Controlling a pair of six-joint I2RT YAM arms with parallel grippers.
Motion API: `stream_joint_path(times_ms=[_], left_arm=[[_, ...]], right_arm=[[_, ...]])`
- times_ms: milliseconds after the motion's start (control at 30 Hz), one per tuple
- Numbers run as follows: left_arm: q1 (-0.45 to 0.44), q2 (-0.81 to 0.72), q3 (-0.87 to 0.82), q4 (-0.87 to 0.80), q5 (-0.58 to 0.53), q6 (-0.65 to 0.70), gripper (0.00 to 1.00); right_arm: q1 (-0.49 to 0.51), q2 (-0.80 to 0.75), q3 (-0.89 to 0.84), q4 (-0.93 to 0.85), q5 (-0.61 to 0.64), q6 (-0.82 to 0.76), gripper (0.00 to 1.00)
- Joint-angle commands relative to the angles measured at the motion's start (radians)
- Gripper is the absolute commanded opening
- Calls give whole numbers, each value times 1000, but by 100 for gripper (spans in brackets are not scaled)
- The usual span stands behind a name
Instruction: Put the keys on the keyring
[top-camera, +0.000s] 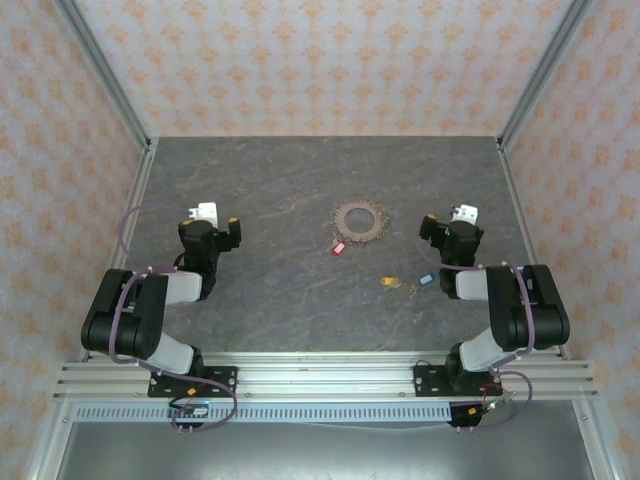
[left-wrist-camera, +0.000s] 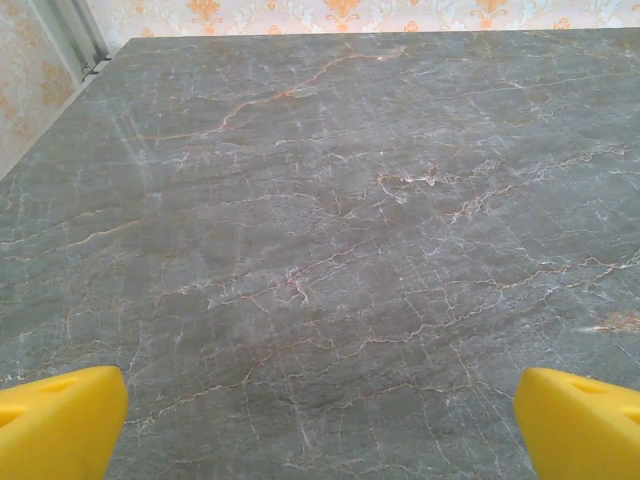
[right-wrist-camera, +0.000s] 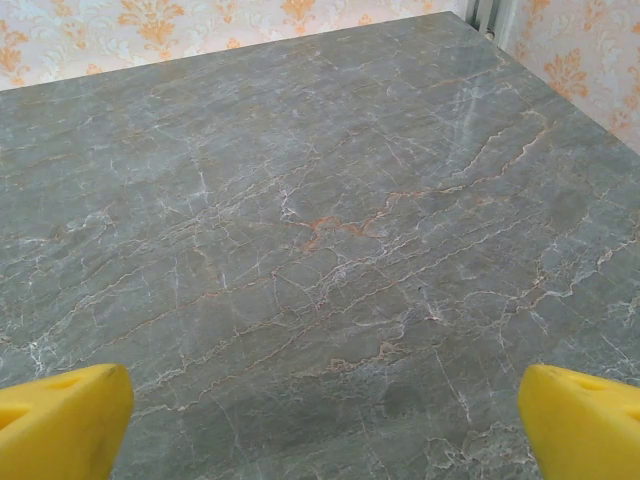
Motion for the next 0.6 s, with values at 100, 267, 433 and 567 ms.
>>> stream_joint_path(times_ms=[100,267,433,567], left_arm=[[4,4,20,-9,-33,-13,100],[4,4,20,-9,-32,-12,100],[4,4,20,-9,-32,-12,100],[5,3,20,-9,-32,-12,100]], right_arm=[[4,4,11,-2,-20,-13,99],[1,5,19,-13,-22,-10,99],[2,1,-13,37,-40,-16,99],[-5,6,14,-7,-39,-8,99]])
